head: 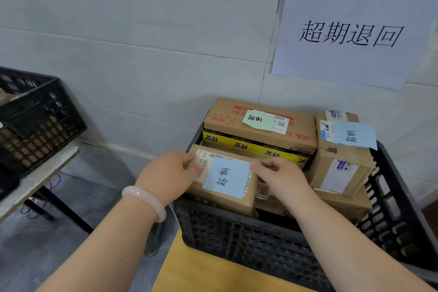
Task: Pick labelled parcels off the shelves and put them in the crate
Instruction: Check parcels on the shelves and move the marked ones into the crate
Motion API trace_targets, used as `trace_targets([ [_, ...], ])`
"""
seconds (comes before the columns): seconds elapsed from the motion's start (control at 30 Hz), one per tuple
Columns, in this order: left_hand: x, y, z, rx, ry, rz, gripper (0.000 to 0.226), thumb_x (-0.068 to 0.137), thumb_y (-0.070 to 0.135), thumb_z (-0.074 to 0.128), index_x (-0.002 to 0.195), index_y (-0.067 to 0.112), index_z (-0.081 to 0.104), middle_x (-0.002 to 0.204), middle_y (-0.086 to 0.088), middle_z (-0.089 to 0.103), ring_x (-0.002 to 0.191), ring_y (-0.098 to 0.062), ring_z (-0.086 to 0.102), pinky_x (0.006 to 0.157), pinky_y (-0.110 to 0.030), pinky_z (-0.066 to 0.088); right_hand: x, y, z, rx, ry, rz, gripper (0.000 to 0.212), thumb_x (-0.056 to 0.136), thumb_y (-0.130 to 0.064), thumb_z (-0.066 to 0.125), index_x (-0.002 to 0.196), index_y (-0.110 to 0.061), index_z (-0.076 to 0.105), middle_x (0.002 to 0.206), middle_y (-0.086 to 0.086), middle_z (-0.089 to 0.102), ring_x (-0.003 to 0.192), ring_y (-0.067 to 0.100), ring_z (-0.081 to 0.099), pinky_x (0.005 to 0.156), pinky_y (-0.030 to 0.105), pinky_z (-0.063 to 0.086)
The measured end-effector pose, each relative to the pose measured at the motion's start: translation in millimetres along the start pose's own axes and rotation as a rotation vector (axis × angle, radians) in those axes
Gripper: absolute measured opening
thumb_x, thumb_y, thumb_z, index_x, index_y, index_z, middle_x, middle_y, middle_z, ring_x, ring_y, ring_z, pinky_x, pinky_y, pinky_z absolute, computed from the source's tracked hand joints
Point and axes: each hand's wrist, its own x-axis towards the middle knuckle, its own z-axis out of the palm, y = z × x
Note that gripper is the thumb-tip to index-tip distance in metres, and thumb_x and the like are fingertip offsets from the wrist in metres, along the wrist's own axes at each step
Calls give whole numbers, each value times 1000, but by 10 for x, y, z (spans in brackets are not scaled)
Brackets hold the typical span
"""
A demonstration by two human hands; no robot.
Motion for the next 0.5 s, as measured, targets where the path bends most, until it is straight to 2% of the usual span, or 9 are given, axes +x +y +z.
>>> trace_targets([
  [0.1, 60, 22, 34, -8, -25, 6, 45, 100, 41, 47, 144, 32, 45, 142, 4, 53, 121, -18, 55, 89, -24, 43, 55, 17, 39, -7, 14, 32, 14, 87, -46, 65, 93, -34, 61, 105, -8, 66, 100, 16, 63, 85, 40, 55],
  [0.2, 97, -5, 104, 85, -31, 23, 50, 97, 46, 51, 145, 32, 45, 140, 3, 52, 123, -20, 52, 101, -33, 45, 43, 53, 85, -42, 11, 53, 21, 92, -44, 60, 105, -28, 62, 106, -8, 62, 98, 15, 61, 69, 30, 51],
  [0.33, 82, -51, 148, 328, -64, 50, 53, 94, 59, 46, 144, 42, 40, 141, 9, 47, 130, -21, 38, 103, -39, 38, 50, 159, 112, -83, -30, 101, 18, 93, -38, 61, 105, -25, 62, 99, -10, 59, 95, 12, 58, 85, 40, 56],
  [0.4, 77, -42, 178, 457, -77, 89, 52, 95, 61, 41, 143, 43, 39, 141, 9, 47, 129, -22, 37, 102, -40, 35, 63, 191, 116, -87, -43, 120, 19, 92, -36, 62, 106, -23, 62, 105, -7, 62, 96, 12, 60, 85, 40, 56],
  [0.5, 91, -33, 205, 531, -64, 123, 52, 96, 60, 36, 144, 41, 39, 138, 8, 49, 126, -22, 37, 104, -42, 32, 81, 186, 120, -131, -50, 111, 17, 93, -36, 61, 106, -24, 61, 105, -7, 63, 95, 13, 60, 86, 41, 56],
])
